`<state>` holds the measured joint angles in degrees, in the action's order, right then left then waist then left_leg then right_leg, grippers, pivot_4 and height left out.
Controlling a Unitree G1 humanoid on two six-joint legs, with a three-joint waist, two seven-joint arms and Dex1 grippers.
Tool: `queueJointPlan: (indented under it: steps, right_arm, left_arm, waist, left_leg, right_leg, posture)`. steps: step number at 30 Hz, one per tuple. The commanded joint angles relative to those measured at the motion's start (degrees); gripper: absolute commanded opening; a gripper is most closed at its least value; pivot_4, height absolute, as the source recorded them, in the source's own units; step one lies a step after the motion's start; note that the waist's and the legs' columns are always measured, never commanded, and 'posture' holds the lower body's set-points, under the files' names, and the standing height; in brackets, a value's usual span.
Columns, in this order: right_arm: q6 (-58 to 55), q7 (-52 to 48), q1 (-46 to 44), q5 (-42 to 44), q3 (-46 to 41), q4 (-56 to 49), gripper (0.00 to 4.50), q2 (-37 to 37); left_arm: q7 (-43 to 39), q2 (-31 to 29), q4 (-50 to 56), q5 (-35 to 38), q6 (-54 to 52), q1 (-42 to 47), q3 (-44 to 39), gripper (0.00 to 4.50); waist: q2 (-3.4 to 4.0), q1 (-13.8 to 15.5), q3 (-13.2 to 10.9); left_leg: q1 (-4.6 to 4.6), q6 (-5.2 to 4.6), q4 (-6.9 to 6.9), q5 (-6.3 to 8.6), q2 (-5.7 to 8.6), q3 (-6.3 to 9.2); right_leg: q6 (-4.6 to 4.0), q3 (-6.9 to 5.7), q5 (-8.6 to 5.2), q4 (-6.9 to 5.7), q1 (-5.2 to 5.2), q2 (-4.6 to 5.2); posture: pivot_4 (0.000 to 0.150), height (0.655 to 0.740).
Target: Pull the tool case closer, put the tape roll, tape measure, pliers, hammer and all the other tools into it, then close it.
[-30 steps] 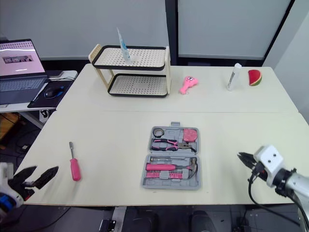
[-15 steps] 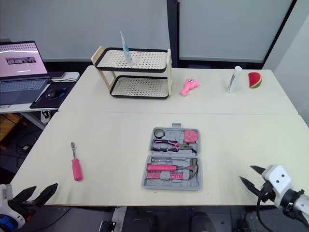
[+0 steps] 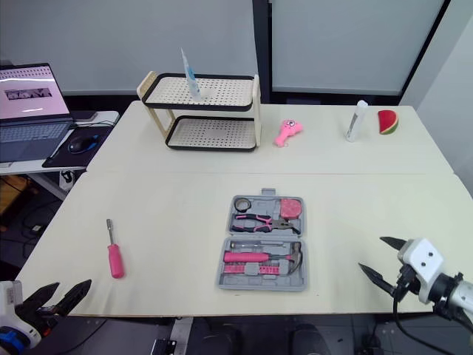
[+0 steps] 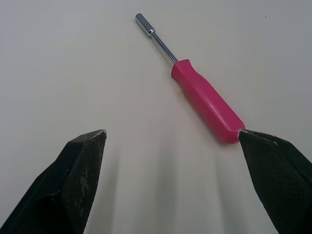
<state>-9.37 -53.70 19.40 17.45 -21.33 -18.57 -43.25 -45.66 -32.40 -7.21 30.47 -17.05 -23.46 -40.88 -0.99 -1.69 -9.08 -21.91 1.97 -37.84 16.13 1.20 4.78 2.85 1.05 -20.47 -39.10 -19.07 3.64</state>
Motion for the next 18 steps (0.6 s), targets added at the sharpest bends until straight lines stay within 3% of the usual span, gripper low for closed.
queueJointPlan:
  steps: [1,10,18]
  right_arm:
    - [-3.21,-3.33,-5.54,4.03,2.19,-4.23,4.47,-3.81]
    - [-21.27,-10.1,-28.32,16.55,15.38,-12.68,4.47,-11.91]
    - [-25.38,-11.5,-42.55,14.23,25.49,-9.52,4.47,-10.7]
  left_arm:
    - [0.54,-0.62,1.87,1.09,0.27,-0.23,-1.34,4.5]
    - [7.27,3.28,8.72,3.25,-2.82,0.35,-0.83,4.5]
    - [17.63,8.05,16.87,5.2,-7.68,2.85,0.16,4.5]
  waist:
    - [0.02,-0.05,-0.01]
    - [-0.02,0.2,-0.03]
    - [-0.12,0.28,-0.05]
  left_leg:
    - [0.0,0.0,0.0,0.0,0.0,-0.01]
    - [-0.08,-0.01,-0.02,0.01,0.02,0.05]
    - [-0.13,-0.02,-0.05,0.01,0.06,0.11]
  right_leg:
    - [0.0,0.01,0.0,0.0,0.0,0.0]
    - [0.0,-0.06,0.0,0.09,-0.01,0.07]
    - [0.0,-0.1,0.0,0.11,-0.06,0.1]
  posture:
    - [0.15,0.729]
    - [0.15,0.729]
    - [0.15,0.729]
